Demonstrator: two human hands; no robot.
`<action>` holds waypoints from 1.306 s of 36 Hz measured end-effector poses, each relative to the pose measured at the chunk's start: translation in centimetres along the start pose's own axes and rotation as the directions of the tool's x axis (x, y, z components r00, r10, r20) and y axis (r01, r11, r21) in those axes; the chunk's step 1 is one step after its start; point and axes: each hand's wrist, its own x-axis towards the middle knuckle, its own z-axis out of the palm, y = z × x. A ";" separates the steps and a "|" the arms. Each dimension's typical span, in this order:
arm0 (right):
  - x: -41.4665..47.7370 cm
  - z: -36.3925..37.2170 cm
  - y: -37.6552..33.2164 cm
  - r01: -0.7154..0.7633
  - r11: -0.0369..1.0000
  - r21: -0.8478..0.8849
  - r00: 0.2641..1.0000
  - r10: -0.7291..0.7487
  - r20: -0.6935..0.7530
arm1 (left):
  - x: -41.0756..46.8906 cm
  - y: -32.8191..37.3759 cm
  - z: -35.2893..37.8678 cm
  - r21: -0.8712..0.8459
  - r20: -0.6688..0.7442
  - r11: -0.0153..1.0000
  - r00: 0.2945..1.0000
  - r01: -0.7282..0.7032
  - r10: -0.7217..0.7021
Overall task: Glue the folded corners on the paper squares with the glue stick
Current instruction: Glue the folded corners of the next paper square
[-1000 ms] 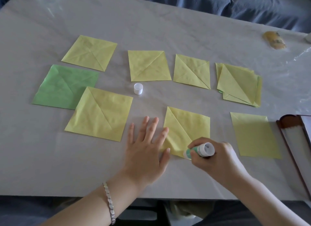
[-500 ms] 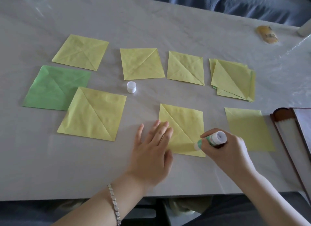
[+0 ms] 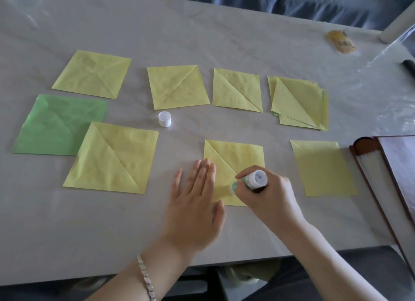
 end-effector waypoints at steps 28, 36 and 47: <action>-1.1 0.3 0.8 0.065 0.997 -0.035 0.998 -0.066 -0.024 | 0.1 0.2 -0.2 0.023 -0.003 1.000 1.000 0.007 -0.007; -1.8 -2.8 2.9 -0.020 0.998 -0.064 0.997 0.016 -0.071 | 0.2 0.1 -0.1 0.029 0.022 0.999 1.000 0.016 -0.016; -1.8 -1.4 0.5 0.055 0.998 0.019 0.995 -0.053 -0.082 | 0.1 0.2 0.0 0.033 0.026 0.999 0.999 0.030 -0.031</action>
